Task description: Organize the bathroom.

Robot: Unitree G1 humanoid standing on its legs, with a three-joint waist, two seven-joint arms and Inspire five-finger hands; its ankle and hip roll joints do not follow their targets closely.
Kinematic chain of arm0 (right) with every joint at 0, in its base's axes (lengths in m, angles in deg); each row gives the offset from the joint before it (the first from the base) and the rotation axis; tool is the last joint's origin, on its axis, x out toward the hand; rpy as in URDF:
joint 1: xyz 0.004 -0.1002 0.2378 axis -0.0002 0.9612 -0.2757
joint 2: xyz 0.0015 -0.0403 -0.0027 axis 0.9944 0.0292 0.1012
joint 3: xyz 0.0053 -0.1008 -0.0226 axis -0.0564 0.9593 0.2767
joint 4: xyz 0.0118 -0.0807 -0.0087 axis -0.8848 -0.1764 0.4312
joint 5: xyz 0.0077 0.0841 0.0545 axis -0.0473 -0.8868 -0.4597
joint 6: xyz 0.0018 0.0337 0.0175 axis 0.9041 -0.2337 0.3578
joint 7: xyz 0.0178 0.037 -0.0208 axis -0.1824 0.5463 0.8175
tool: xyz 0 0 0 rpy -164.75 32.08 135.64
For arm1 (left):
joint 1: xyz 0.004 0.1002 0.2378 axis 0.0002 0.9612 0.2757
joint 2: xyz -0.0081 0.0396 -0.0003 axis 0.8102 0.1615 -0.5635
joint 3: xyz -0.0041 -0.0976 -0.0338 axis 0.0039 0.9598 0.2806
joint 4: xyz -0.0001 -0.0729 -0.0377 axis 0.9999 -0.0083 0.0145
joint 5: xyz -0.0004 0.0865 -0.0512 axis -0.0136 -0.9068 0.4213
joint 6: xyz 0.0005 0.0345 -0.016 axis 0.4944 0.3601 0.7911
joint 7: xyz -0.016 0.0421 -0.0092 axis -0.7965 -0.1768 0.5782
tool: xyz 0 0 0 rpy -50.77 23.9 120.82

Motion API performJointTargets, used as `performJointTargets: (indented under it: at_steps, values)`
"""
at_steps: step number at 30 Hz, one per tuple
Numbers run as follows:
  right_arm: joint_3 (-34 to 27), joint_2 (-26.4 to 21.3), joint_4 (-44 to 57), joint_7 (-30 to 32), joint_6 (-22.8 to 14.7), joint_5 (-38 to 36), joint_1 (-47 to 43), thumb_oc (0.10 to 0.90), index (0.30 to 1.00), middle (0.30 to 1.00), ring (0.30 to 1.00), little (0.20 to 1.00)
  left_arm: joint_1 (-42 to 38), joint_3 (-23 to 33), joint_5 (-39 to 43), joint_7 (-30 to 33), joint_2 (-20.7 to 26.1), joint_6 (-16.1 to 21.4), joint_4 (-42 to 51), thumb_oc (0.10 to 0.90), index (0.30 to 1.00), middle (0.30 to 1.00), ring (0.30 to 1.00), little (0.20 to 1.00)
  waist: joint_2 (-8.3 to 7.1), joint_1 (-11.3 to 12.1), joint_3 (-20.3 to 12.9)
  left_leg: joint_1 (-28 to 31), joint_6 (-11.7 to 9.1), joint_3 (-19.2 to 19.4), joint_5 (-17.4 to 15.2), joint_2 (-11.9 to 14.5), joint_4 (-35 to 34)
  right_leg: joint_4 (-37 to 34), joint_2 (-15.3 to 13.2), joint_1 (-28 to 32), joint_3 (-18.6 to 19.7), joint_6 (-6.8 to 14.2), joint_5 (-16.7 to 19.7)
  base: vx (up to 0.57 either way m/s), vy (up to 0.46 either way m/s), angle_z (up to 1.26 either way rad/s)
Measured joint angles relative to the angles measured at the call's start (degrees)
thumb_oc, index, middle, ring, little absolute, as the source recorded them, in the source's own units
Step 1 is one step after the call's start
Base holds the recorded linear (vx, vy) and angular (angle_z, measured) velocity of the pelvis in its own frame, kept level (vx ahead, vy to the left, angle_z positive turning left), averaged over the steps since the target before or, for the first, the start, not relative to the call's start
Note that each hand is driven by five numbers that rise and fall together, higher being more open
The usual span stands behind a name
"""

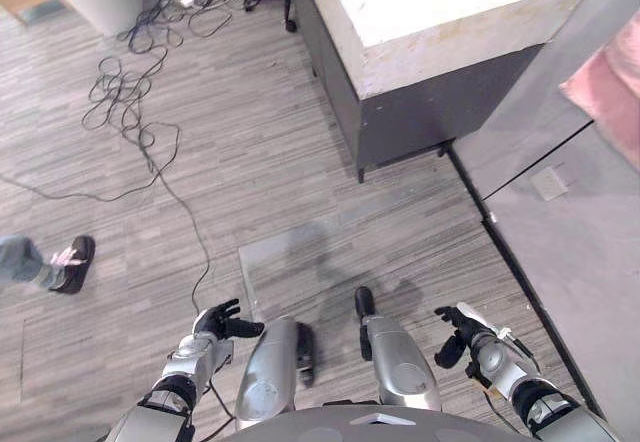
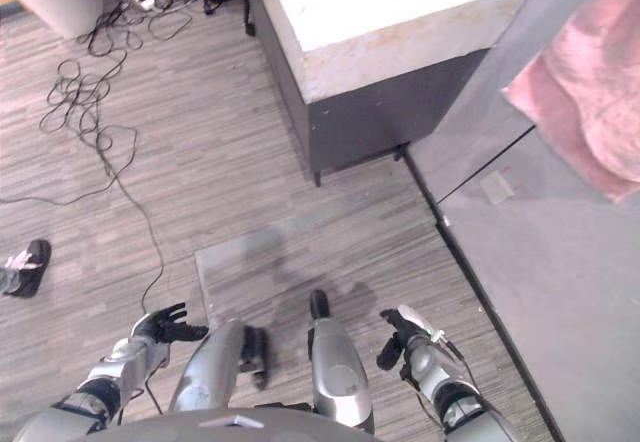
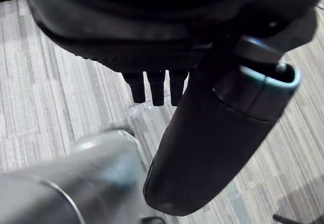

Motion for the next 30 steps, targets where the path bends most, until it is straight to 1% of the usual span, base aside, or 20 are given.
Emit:
performJointTargets:
  at_steps: [1,3,4,5,6,7,11,14,17,18,19,20,21,23,24,26,27,28,29,30]
  values:
    - [0.00,-0.46,-0.16,0.34,0.17,-1.04,-0.39,0.800,0.900,0.900,0.900,0.900,-0.17,-0.65,0.07,-0.07,0.00,0.00,0.37,0.800,0.900,0.900,0.900,0.900,0.36,-0.50,-0.16,0.84,-1.29,-1.12,1.19,1.24,-3.05,0.54,-0.13,-0.74,-0.15,0.63,-0.28,0.01,0.236,0.09]
    - [0.54,-1.56,-1.40,0.59,1.42,-1.73,-1.06,0.800,0.900,0.900,0.900,0.900,-2.73,-3.24,0.48,0.02,-0.09,0.09,0.56,0.800,0.900,0.900,0.900,0.900,0.64,-0.17,0.04,2.84,-2.42,-6.32,2.26,-0.13,-6.72,2.79,-0.64,-3.05,1.31,1.29,-1.46,-0.02,0.314,-0.04]
    - [0.58,-1.83,-1.40,0.54,1.93,-1.69,-1.94,0.800,0.900,0.900,0.900,0.900,-3.04,-3.18,0.45,0.29,-0.45,0.15,1.56,0.800,0.900,0.900,0.900,0.900,0.98,-0.19,0.16,3.62,-1.75,-4.39,2.60,-0.85,-6.72,3.70,-1.28,-3.73,1.29,2.76,-0.89,0.03,0.455,0.12]
    - [-0.12,-2.27,-1.93,0.59,2.01,-1.61,-1.68,0.800,0.900,0.900,0.900,0.900,-4.71,-4.79,0.46,1.33,-1.38,1.19,2.30,0.800,0.900,0.900,0.900,0.900,1.22,-0.96,0.74,4.57,-0.49,2.37,0.38,-1.86,-8.74,5.13,-3.67,-4.84,0.93,4.17,-1.27,0.03,0.267,0.17]
    - [-0.12,-2.27,-1.93,0.59,2.01,-1.61,-1.68,0.800,0.900,0.900,0.900,0.900,-4.71,-4.79,0.46,1.33,-1.38,1.19,2.30,0.800,0.900,0.900,0.900,0.900,1.22,-0.96,0.74,4.57,-0.49,2.37,0.38,-1.86,-8.74,5.13,-3.67,-4.84,0.93,4.17,-1.27,0.05,0.252,0.35]
    - [-0.16,-1.99,-2.08,0.41,1.76,-1.42,-1.76,0.800,0.900,0.900,0.900,0.900,-5.27,-5.19,0.40,1.18,-1.29,1.82,2.65,0.800,0.900,0.900,0.900,0.900,0.49,-0.77,1.16,5.07,-2.36,3.03,0.28,-3.77,-10.38,5.35,-5.79,-5.38,1.93,5.50,-1.30,0.04,0.151,0.13]
    - [-0.11,-1.49,0.42,-0.30,0.66,-1.35,-0.11,0.800,0.900,0.900,0.900,0.900,-2.69,-4.23,0.46,1.32,0.57,2.13,2.38,0.800,0.900,0.900,0.900,0.900,0.17,1.15,1.63,3.92,2.14,4.68,-1.40,-10.05,-7.05,-3.37,-10.85,-1.34,5.44,7.95,1.82,0.05,0.223,0.05]
    - [-0.12,-0.63,1.42,-0.97,0.78,-1.36,1.07,0.800,0.900,0.900,0.900,0.900,-0.54,-2.39,0.49,1.90,2.57,1.76,2.15,0.800,0.900,0.900,0.900,0.900,-0.10,1.99,1.84,2.50,3.70,4.96,-2.82,-11.57,-4.16,-6.40,-11.85,0.20,6.97,8.17,2.13,0.11,0.219,0.05]
    - [-1.61,0.63,1.97,-1.45,1.05,-1.18,2.33,0.800,0.900,0.900,0.900,0.900,2.16,-0.04,0.46,1.62,3.73,1.21,2.28,0.800,0.900,0.900,0.900,0.900,-1.25,3.99,1.90,2.50,5.31,6.52,-5.74,-12.59,-0.26,-6.61,-13.45,0.97,6.79,6.66,3.01,0.12,0.165,-0.17]
    - [-1.80,0.59,2.15,-1.58,0.92,-0.90,2.87,0.800,0.900,0.900,0.900,0.900,3.00,0.12,0.45,1.65,3.91,0.99,2.36,0.800,0.900,0.900,0.900,0.900,-1.57,4.58,1.91,2.43,6.27,7.11,-6.95,-13.48,1.10,-6.64,-13.80,1.12,6.36,4.89,3.02,0.16,0.169,-0.38]
    - [-2.39,0.80,2.32,-2.08,0.65,-0.60,3.09,0.800,0.900,0.900,0.900,0.900,3.97,0.83,0.44,1.50,4.10,0.73,2.38,0.800,0.900,0.900,0.900,0.900,-2.07,5.03,2.16,2.48,6.86,7.88,-8.08,-13.31,2.25,-3.86,-13.90,-0.35,5.48,4.48,7.98,0.21,0.115,-0.58]
    - [-2.35,0.85,2.25,-2.19,0.61,-0.57,2.58,0.800,0.900,0.900,0.900,0.900,4.43,1.23,0.44,1.53,3.86,0.56,2.32,0.800,0.900,0.900,0.900,0.900,-1.81,5.68,2.26,2.32,7.04,8.98,-8.66,-12.63,2.73,-0.50,-13.31,-3.41,4.07,7.62,12.41,0.25,0.021,-0.88]
    - [-2.27,0.94,2.28,-2.82,0.07,0.23,2.38,0.800,0.900,0.900,0.900,0.900,5.08,1.72,0.40,1.32,3.88,-0.01,2.55,0.800,0.900,0.900,0.900,0.900,-2.15,6.38,2.47,3.55,7.13,11.66,-8.78,-10.83,1.99,3.73,-13.06,-7.17,1.86,8.15,15.03,0.28,-0.086,-1.05]
    - [-2.11,0.91,3.49,-4.11,-0.82,1.59,2.41,0.800,0.900,0.900,0.900,0.900,6.18,3.70,0.37,1.38,3.62,-0.34,2.90,0.800,0.900,0.900,0.900,0.900,-3.69,7.10,3.21,6.24,6.56,14.40,-9.30,-11.19,0.45,4.19,-13.71,-9.99,-2.39,10.28,12.66,0.28,-0.141,-0.81]
    - [-0.31,0.62,3.60,-3.92,-1.46,1.52,1.86,0.800,0.900,0.900,0.900,0.900,4.62,3.66,0.15,1.56,3.96,-0.24,3.03,0.800,0.900,0.900,0.900,0.900,-5.28,5.49,4.28,5.31,6.91,14.15,-9.29,-11.26,0.46,-5.08,-11.47,-11.16,-2.28,12.32,10.93,0.18,-0.085,-0.24]
    - [0.64,0.87,3.65,-4.03,-1.25,1.54,1.91,0.800,0.900,0.900,0.900,0.900,3.14,3.00,0.16,1.81,4.42,0.14,3.41,0.800,0.900,0.900,0.900,0.900,-5.93,4.50,5.35,3.69,7.52,13.32,-9.07,-11.95,0.90,-6.08,-9.79,-13.68,-0.63,12.78,10.06,0.16,-0.088,0.25]
    - [0.69,1.05,3.47,-4.43,-1.16,1.51,2.14,0.800,0.900,0.900,0.900,0.900,1.28,2.51,0.17,1.86,4.50,0.31,4.01,0.800,0.900,0.900,0.900,0.900,-7.04,3.99,6.71,3.63,7.29,13.05,-8.79,-12.49,0.91,-3.09,-9.70,-14.76,0.31,11.87,9.51,0.18,-0.088,0.51]
    - [0.69,1.20,3.19,-4.63,-0.72,1.47,2.76,0.800,0.900,0.900,0.900,0.900,0.52,2.44,0.18,1.80,4.19,0.33,4.56,0.800,0.900,0.900,0.900,0.900,-6.88,3.88,7.21,3.66,6.84,12.93,-8.28,-12.99,0.93,-0.53,-9.62,-15.42,0.15,11.09,9.06,0.24,-0.085,0.48]
    - [0.79,0.83,2.52,-4.80,-0.19,1.46,3.56,0.800,0.900,0.900,0.900,0.900,0.41,3.74,0.43,1.63,2.46,1.16,5.74,0.800,0.900,0.900,0.900,0.900,-6.34,3.99,7.30,5.19,7.01,13.02,-8.42,-12.89,-0.01,6.10,-8.96,-14.99,-1.09,6.71,6.18,0.27,-0.097,0.19]
    - [0.66,0.11,2.39,-4.76,-0.23,1.39,3.56,0.800,0.900,0.900,0.900,0.900,0.23,3.74,0.43,1.71,1.70,1.35,6.51,0.800,0.900,0.900,0.900,0.900,-4.90,4.09,7.73,7.12,6.21,12.92,-8.18,-12.55,-2.18,7.48,-7.74,-11.90,-1.14,6.20,5.78,0.35,-0.129,0.07]
